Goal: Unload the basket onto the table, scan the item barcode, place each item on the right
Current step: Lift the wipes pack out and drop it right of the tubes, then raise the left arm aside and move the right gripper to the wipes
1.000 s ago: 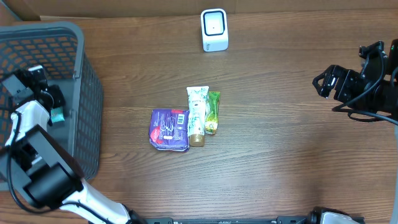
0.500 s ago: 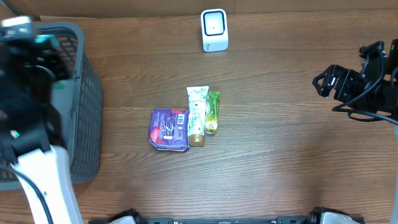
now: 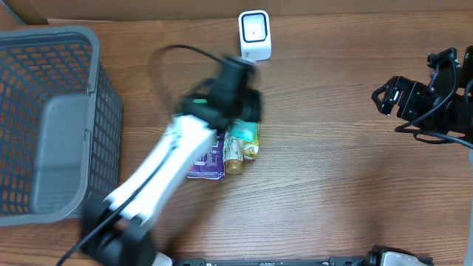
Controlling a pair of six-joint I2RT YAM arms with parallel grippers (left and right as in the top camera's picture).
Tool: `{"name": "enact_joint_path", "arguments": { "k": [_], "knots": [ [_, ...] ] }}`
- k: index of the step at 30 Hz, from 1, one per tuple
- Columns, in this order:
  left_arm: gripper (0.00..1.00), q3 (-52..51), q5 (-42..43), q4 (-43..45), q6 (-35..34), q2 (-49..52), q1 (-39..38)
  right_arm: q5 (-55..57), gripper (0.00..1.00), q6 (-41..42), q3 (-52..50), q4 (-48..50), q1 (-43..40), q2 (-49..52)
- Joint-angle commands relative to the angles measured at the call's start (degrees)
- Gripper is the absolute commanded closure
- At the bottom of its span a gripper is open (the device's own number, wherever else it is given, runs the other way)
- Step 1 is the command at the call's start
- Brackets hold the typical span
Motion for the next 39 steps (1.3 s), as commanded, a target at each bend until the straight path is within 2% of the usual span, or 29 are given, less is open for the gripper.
{"name": "enact_joint_path", "arguments": {
  "k": [1, 6, 7, 8, 9, 10, 11, 12, 18, 23, 28, 30, 33, 39],
  "knots": [
    [0.96, -0.63, -2.05, 3.17, -2.05, 7.17, -4.96, -0.09, 0.0, -0.04, 1.11, 0.02, 0.28, -0.26],
    [0.96, -0.63, 2.43, 8.33, -5.84, 14.91, -8.68, -0.09, 0.0, -0.04, 1.11, -0.2, 0.28, -0.26],
    [0.87, -0.63, 4.24, 9.42, -6.1, 16.13, -9.35, -0.09, 0.0, -0.04, 1.11, -0.17, 0.28, -0.26],
    [0.69, -0.63, 5.03, 9.79, -6.1, 16.48, -9.6, -0.09, 0.0, -0.04, 1.11, -0.17, 0.28, -0.26],
    [0.36, -0.61, 5.81, 10.08, -6.08, 16.74, -9.86, -0.09, 0.0, -0.04, 1.11, -0.17, 0.28, -0.26],
    [0.19, -0.61, 5.92, 10.19, -6.08, 16.74, -10.01, -0.09, 0.0, -0.04, 1.11, -0.17, 0.28, -0.26],
    [0.06, -0.59, 5.92, 10.29, -6.03, 16.72, -10.08, -0.09, 0.0, -0.04, 1.11, -0.17, 0.28, -0.26],
    [0.0, -0.26, 5.9, 10.19, -5.44, 16.5, -10.08, -0.09, 0.0, -0.04, 1.11, -0.17, 0.28, -0.26],
    [0.0, 8.28, 5.66, 0.83, -3.28, 12.02, -6.34, -0.09, 0.0, -0.04, 1.11, -0.22, 0.28, -0.26],
    [0.0, 21.79, 5.66, -13.31, -0.07, 5.44, 1.09, -1.05, 0.0, -0.02, 0.9, -0.39, 0.28, -0.26],
    [0.0, 33.22, 5.68, -25.53, 1.7, -0.76, 10.08, -6.8, 0.0, -0.02, -2.58, -0.35, 0.42, -0.15],
    [0.0, 34.84, 5.6, -28.2, 1.7, -3.02, 13.25, -8.15, 0.0, -0.02, -5.2, 0.22, 0.94, -0.15],
    [0.01, 34.8, 5.25, -30.4, 1.7, -4.98, 16.76, -8.28, 0.12, -0.02, -10.1, 2.03, 2.99, -0.15],
    [0.0, 34.47, 5.2, -36.35, 1.7, -4.5, 18.86, -8.22, 0.1, 0.0, -19.34, 8.33, 10.14, -0.15]
  ]
}}
